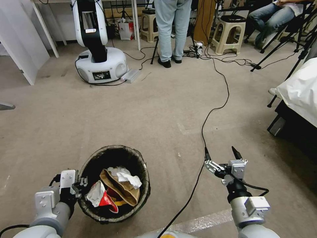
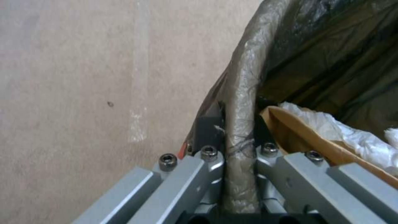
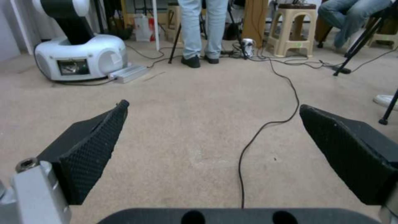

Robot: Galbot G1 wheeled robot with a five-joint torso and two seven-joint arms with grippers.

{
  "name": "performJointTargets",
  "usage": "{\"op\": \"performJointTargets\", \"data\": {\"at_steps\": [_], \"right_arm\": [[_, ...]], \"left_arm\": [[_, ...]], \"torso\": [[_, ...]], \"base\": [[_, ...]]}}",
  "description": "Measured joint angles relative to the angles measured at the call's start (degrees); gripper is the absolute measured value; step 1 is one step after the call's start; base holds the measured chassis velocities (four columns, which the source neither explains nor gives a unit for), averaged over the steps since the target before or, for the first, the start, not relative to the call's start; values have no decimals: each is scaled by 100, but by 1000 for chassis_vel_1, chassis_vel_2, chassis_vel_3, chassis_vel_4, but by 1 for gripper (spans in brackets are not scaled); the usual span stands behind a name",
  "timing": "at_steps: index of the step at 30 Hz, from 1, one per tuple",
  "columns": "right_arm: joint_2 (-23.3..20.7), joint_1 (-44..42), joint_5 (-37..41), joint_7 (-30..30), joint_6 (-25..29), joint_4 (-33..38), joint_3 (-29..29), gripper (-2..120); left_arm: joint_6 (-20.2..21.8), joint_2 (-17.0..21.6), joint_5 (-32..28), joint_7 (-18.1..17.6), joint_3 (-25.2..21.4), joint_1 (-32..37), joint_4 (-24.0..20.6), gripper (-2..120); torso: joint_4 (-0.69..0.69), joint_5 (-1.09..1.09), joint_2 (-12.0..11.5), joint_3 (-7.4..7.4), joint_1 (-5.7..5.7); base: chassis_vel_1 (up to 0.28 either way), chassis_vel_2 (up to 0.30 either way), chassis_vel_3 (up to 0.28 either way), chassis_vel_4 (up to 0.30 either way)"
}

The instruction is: Pick up the trash bin, then pick up the garbage from the floor and place it into the trash bin.

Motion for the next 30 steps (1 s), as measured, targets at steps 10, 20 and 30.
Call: {"op": "performJointTargets", "data": {"at_steps": [10, 20, 30], "right_arm": [[0, 145, 10, 15, -124, -21, -149, 100], [6, 122, 25, 36, -140, -29, -159, 100], [20, 128, 28, 45, -141, -45, -158, 100]], "left_arm": [[0, 99, 246, 271, 34, -16, 269, 1], [0, 205, 404, 471, 129, -158, 706, 1], [0, 189, 494, 411, 157, -251, 822, 25]], "torso": [[0, 1, 0, 0, 0], [0, 0, 0, 0, 0], [0, 1, 0, 0, 0]], "base": [[0, 0, 0, 0], [0, 0, 0, 0], [0, 0, 0, 0]]}}
